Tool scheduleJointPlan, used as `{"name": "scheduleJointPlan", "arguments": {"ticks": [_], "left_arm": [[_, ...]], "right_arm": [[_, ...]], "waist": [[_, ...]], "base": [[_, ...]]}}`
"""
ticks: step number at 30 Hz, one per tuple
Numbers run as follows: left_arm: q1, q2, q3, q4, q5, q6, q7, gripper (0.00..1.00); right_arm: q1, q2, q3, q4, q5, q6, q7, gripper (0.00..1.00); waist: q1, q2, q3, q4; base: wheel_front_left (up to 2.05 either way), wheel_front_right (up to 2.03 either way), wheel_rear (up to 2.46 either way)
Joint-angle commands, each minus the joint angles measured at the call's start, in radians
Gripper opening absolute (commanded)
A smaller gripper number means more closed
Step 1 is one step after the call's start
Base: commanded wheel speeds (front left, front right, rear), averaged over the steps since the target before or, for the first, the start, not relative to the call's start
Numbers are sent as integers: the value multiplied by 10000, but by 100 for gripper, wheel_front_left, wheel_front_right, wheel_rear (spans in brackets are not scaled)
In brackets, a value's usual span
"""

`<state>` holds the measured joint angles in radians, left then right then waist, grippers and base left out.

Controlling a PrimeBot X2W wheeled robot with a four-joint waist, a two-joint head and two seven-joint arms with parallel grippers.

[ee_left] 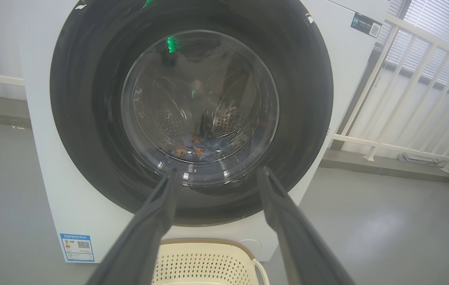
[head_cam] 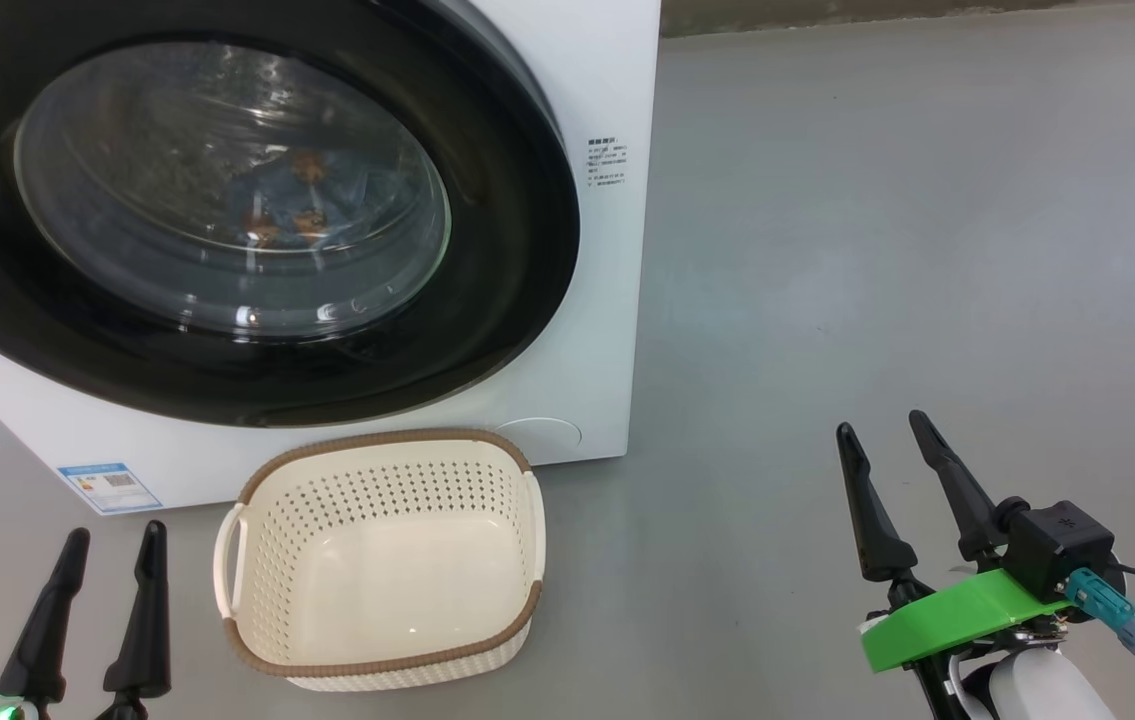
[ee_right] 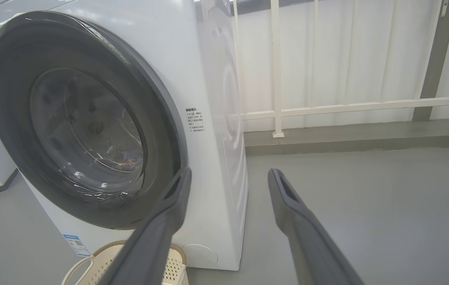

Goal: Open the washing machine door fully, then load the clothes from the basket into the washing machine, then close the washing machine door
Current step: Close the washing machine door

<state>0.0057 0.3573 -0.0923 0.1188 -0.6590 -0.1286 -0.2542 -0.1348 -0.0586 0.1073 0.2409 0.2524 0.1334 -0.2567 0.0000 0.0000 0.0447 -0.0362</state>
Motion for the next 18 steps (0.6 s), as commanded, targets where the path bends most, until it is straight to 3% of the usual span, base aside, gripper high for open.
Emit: {"name": "scheduleJointPlan", "arguments": {"ticks": [1,18], "left_arm": [[-345,304,368,-290,-103,-21,-76,100],[-422,296,340,-226,-84,-21,-76,100]], "right_arm": [[-200,33,168,-200,-88,-27,-51,100],[-305,78,200,-33,-87,-27,-51,100]], "waist": [[0,0,2,4],[0,0,7,80]], "base": [[0,0,0],[0,0,0]]}}
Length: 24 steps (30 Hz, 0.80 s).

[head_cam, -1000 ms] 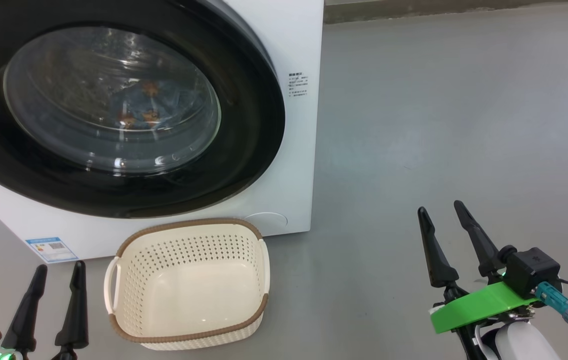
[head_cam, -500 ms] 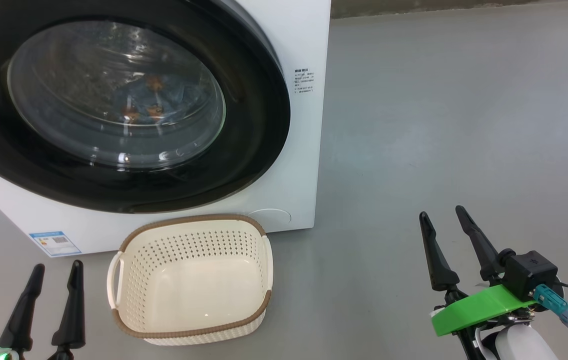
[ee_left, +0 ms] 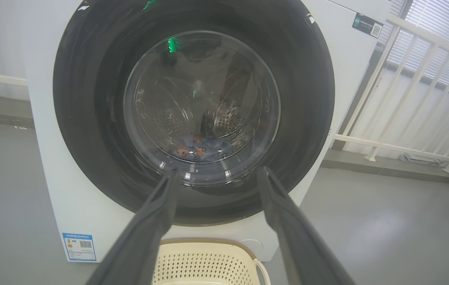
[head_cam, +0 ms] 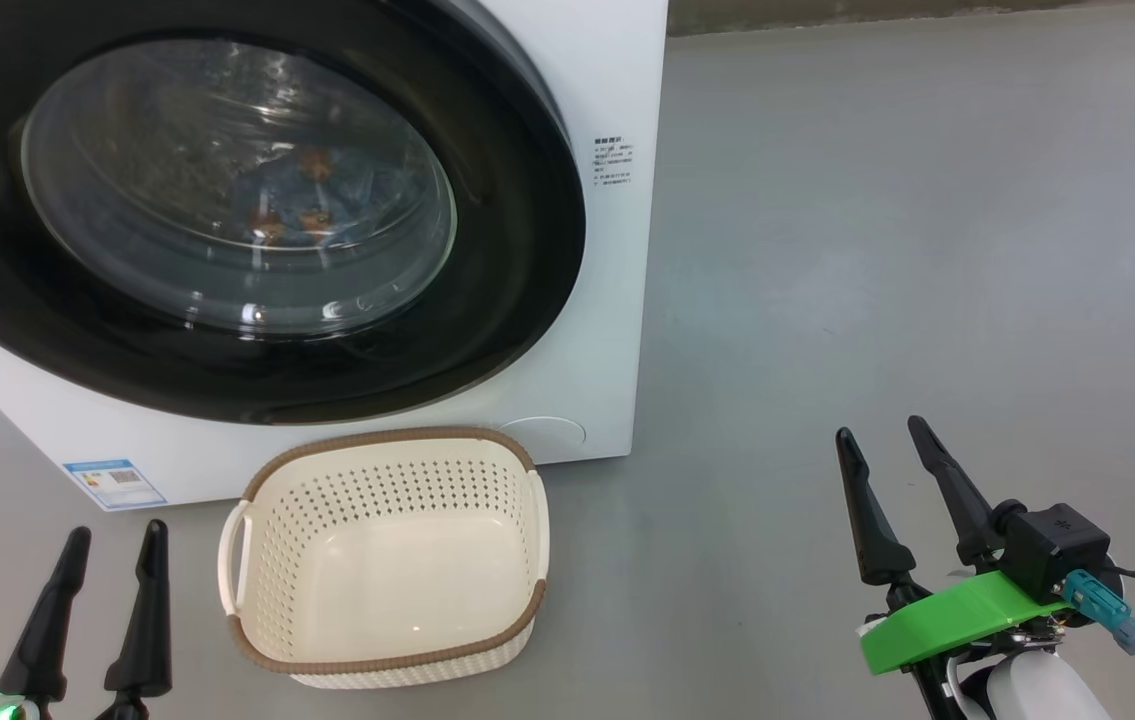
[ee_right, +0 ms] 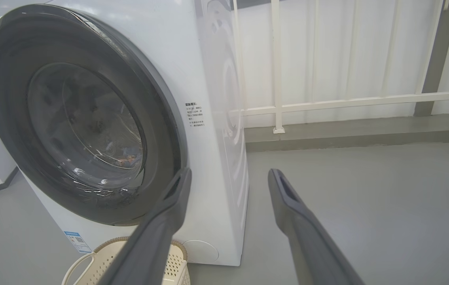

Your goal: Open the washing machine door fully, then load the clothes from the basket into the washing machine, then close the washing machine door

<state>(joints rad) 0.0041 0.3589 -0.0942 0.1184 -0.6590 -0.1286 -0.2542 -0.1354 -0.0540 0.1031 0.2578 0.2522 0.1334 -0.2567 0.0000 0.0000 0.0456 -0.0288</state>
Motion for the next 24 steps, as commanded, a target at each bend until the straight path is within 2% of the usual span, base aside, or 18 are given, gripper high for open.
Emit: {"name": "scheduleJointPlan", "arguments": {"ticks": [1,22,23,24], "left_arm": [[-406,278,355,-218,-86,-21,-76,100],[-411,389,179,-201,-197,-21,-76,100],[-2,51,-190,9,-66,0,0,0],[5,-2,-210,68,-105,2,4,0]], "right_arm": [[-305,32,242,-194,-81,-27,-51,100],[-325,36,316,-144,10,-27,-51,100],[-2,8,102,70,3,0,0,0],[13,10,113,130,7,2,0,0]], "waist": [[0,0,-3,11],[0,0,-12,-3],[0,0,-12,-3],[0,0,-12,-3]], "base": [[0,0,0],[0,0,0],[0,0,0],[0,0,0]]}}
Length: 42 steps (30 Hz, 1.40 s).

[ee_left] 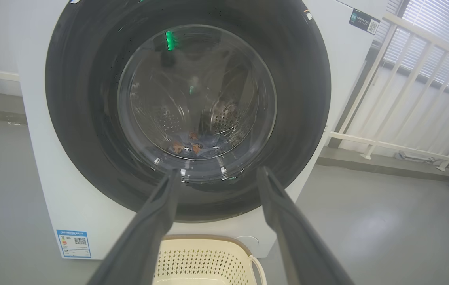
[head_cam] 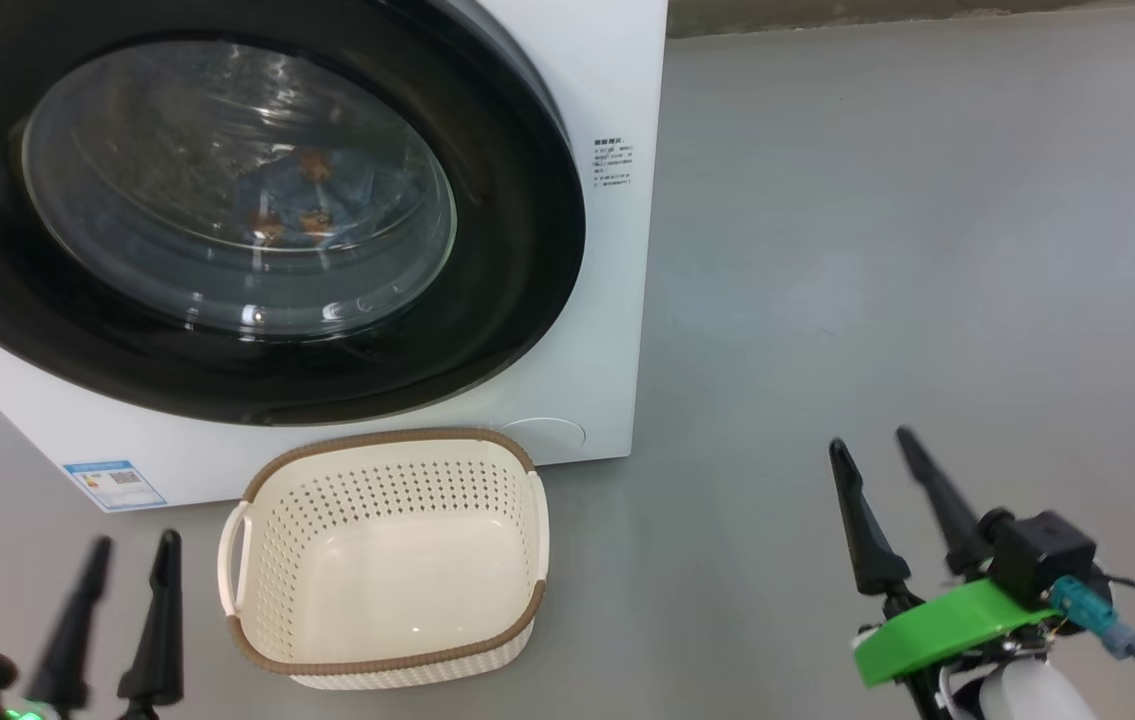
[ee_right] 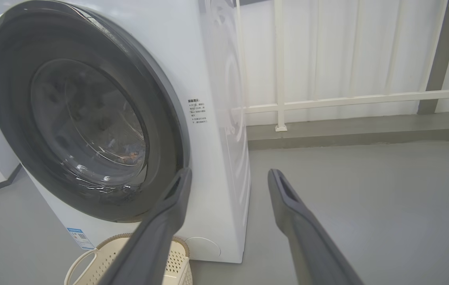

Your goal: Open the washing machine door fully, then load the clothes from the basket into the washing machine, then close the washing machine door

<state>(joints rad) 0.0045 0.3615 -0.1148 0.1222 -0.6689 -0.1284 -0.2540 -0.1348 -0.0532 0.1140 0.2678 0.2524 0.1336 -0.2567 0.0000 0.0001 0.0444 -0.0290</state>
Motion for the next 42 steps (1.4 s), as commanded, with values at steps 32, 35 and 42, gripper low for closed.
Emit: {"name": "scheduleJointPlan", "arguments": {"ticks": [32,35,42], "left_arm": [[-198,-986,324,593,-2132,12,780,0],[-229,-1047,379,616,-2361,11,865,0],[-301,-1190,508,669,-2895,7,1063,0]], "right_arm": [[271,-143,-191,286,3221,-6,636,0],[271,-159,-226,270,3565,-7,707,0],[270,-195,-310,232,4366,-9,874,0]], "waist": [[0,-1,-97,65],[0,-1,-108,72],[0,-1,-132,88]], "base": [[0,0,0],[0,0,0],[0,0,0]]}}
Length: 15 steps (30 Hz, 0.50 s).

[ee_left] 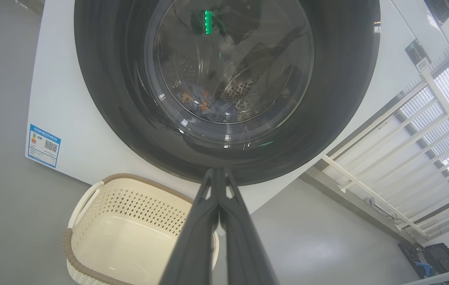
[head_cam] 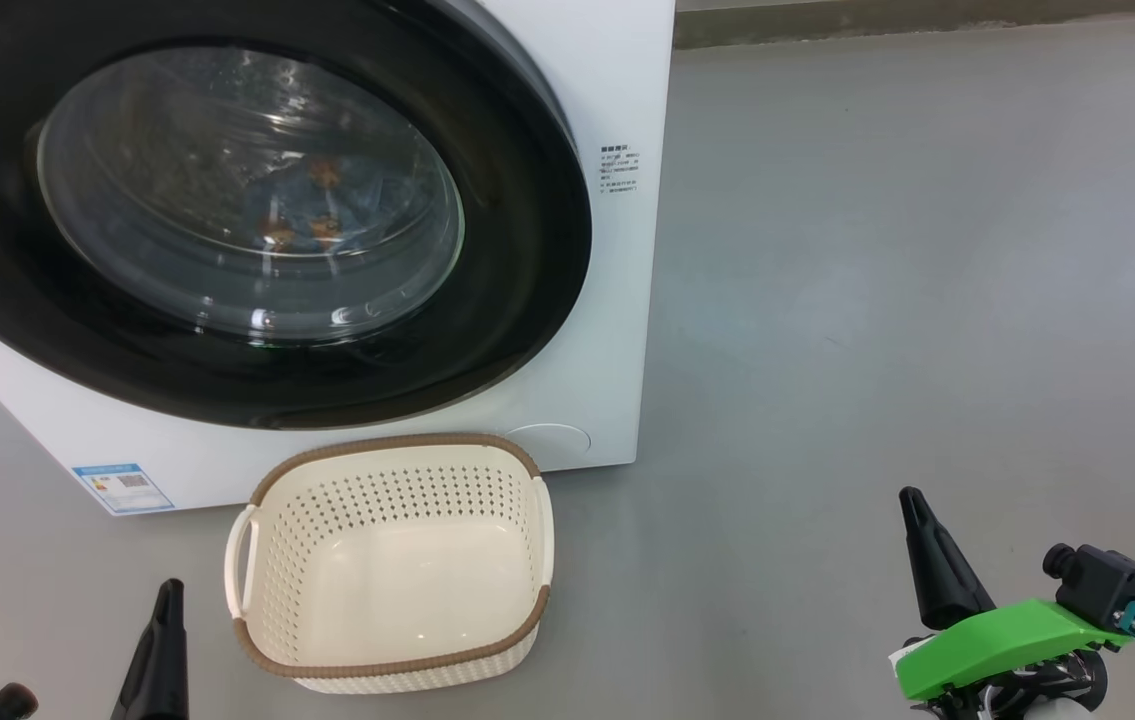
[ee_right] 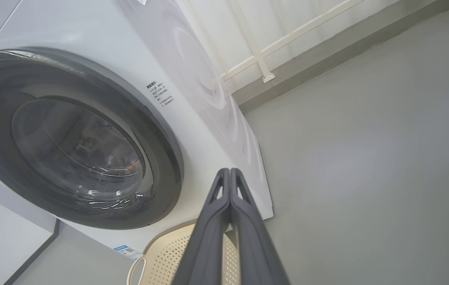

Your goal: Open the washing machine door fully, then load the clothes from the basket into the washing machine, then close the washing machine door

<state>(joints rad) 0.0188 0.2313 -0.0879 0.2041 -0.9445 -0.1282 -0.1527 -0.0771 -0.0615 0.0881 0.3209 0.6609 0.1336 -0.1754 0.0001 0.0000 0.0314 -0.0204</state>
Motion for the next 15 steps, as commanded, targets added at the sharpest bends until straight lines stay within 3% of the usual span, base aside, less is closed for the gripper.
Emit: {"name": "scheduleJointPlan", "arguments": {"ticks": [1,15], "left_arm": [[-455,91,258,-143,-216,5,79,0],[-598,-198,519,-40,-1281,-1,478,0]], "right_arm": [[-306,-118,-64,-305,396,-9,85,0],[-307,-183,-243,-380,1989,-12,429,0]], "waist": [[-1,0,-6,4],[-1,0,-55,36]], "base": [[0,0,0],[0,0,0]]}}
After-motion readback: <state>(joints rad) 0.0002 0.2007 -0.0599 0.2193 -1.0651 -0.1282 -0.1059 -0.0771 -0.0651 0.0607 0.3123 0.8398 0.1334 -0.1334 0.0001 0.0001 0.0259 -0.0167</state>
